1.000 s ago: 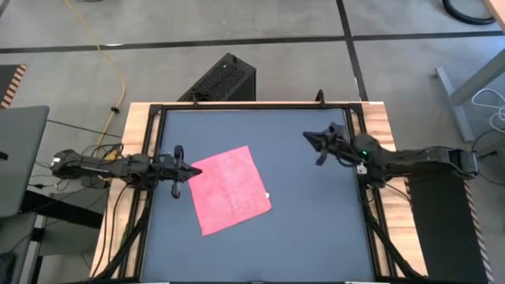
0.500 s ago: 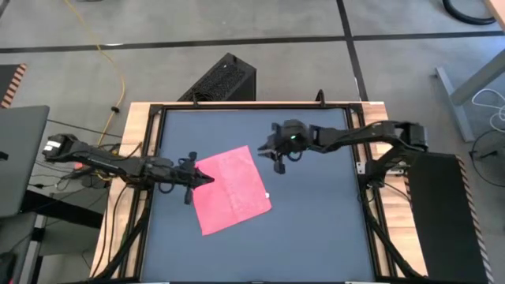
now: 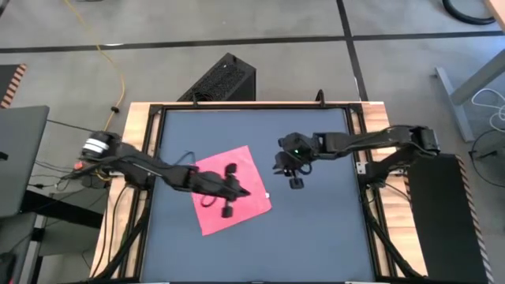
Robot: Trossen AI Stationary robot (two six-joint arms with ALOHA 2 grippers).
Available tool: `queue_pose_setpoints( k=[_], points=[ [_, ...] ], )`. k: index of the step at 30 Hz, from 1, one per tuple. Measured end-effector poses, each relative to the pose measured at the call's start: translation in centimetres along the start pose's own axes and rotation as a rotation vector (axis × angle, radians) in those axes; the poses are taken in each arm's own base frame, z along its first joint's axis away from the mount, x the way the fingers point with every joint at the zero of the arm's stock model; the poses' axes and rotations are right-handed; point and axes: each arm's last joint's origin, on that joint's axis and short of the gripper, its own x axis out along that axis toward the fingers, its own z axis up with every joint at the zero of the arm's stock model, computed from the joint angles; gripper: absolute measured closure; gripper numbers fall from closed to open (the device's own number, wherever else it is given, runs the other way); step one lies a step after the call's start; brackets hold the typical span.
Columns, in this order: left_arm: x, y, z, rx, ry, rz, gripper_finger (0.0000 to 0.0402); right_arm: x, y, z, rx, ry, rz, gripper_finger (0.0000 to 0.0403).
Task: Roll towel
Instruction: Roll the light red towel
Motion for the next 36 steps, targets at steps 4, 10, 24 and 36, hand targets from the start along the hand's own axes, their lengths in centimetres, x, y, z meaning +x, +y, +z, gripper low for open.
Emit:
queue_pose_setpoints(
  k=[4,10,24,36],
  points=[
    [4.0,-0.9,0.7,0.075,0.069,-0.059,0.0366,-0.5,1.1,-1.2,-0.006,-0.005,-0.040,0.0296],
    [7.7,-1.8,1.9,0.132,0.211,-0.115,0.0286,-1.2,2.2,-2.4,-0.030,-0.089,-0.131,0.0296],
    [11.9,-1.2,0.1,-0.054,0.393,-0.145,0.0226,-1.3,4.1,-3.6,-0.072,-0.153,-0.094,0.0296],
    [11.6,0.0,-1.5,-0.032,0.481,-0.121,0.0248,-1.2,4.2,-3.8,-0.075,-0.153,-0.090,0.0296]
  ],
)
